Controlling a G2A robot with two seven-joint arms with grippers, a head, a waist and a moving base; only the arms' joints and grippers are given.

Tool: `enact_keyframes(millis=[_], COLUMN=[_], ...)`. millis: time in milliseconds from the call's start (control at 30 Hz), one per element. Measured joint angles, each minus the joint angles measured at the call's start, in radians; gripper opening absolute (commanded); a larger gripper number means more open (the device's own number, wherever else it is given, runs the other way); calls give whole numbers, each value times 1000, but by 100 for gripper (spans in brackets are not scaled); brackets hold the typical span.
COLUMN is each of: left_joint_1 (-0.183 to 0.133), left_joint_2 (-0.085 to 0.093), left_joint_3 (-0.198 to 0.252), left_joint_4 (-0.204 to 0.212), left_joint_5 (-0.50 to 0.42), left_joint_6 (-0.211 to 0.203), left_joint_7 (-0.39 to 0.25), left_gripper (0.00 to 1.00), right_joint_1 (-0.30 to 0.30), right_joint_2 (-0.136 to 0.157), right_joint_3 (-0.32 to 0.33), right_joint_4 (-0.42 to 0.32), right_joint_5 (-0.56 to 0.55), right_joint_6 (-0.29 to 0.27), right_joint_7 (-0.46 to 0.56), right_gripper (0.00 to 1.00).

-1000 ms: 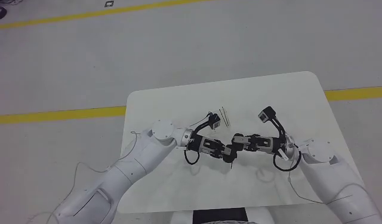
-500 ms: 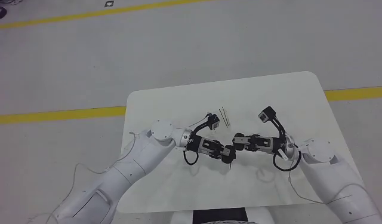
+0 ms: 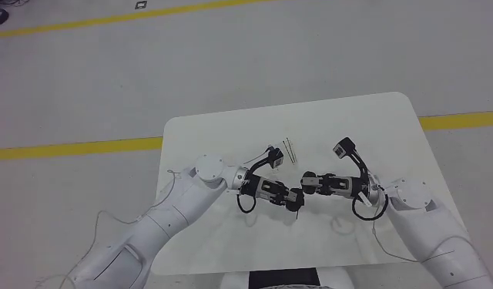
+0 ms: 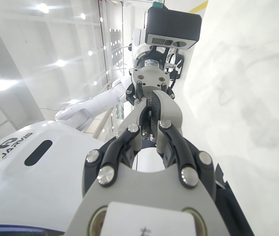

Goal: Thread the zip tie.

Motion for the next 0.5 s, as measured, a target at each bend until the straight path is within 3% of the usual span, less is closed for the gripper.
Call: enact_keyframes(millis=[167,200,233,333,367,400,433,500], left_joint_1=[-3,-3,-3,-4,-4,-4,-5,-5], left_joint_2=[-2,-3,-3,-4,-5,-5,-5,-6], left_joint_3=[1,1,1,1,2,2,2,1], left_joint_4=[4,5,6,8,9,10,10,12], left_joint_5=[0,-2,-2,-5,-6,-8,-9,-14], left_joint_6=[1,0,0,0,1,1,1,-1], left_joint_7=[0,1,1,0,-1,-3,-4,-8], left_gripper=[0,9,31,45,67,95,100,100], right_joint_1=[2,2,2,3,3,3,3,3], right_joint_2=[0,0,0,0,0,0,0,0], right_joint_3=[-1,-1,-1,-1,0,0,0,1], right_joint_4=[1,1,1,1,1,1,1,0], right_joint_5=[-2,-3,-4,-7,-8,-9,-10,-13], right_joint_6=[0,0,0,0,0,0,0,0], right_joint_7=[-2,-3,-4,-7,-8,-9,-11,-15], right_gripper=[0,0,0,0,0,0,0,0])
